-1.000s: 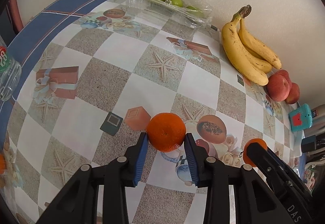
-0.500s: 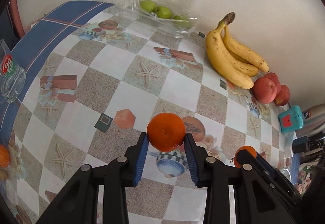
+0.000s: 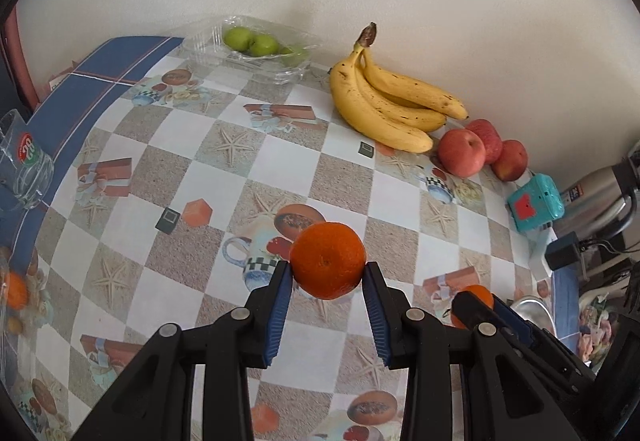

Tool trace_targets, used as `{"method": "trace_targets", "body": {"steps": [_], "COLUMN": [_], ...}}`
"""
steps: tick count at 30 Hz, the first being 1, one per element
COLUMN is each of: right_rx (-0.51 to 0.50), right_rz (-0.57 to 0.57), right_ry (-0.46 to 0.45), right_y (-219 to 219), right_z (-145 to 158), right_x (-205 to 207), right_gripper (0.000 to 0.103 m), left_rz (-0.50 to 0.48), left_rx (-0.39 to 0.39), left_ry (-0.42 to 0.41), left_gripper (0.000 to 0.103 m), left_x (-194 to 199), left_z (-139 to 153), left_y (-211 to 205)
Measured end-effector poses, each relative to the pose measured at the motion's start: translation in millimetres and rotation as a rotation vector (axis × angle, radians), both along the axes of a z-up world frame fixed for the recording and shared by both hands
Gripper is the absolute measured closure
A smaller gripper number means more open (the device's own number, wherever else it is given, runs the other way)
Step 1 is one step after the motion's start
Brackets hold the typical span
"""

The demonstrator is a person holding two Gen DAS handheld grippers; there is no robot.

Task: Organize fruits
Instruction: 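Carry both held mandarins over the steel bowl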

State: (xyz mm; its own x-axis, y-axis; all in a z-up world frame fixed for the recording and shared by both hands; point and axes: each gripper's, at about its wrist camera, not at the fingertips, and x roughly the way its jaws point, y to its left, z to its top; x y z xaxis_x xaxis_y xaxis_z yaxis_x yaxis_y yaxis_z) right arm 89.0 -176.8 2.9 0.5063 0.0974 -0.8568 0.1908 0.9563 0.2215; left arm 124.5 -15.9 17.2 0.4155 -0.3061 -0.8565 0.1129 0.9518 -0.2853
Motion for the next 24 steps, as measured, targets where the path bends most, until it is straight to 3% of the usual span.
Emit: {"method": "trace_targets", "body": {"steps": [10, 24], "right_rx": [0.021, -0.027], "right_rz": [-0.074, -0.077], "right_ry": [-0.026, -0.028], "right_y": [-26, -23], "right_z": [27, 34], "right_x": [-43, -94], "right_gripper": [0.065, 0.065], "left_rz": [-0.041, -0.077], "left_rx": [0.022, 0.015], "left_ry": [-0.023, -0.022], "left_gripper": [0.064, 0.064], "left_x": [-44, -89], "left_z": [10, 10], "left_y": [-13, -23]}}
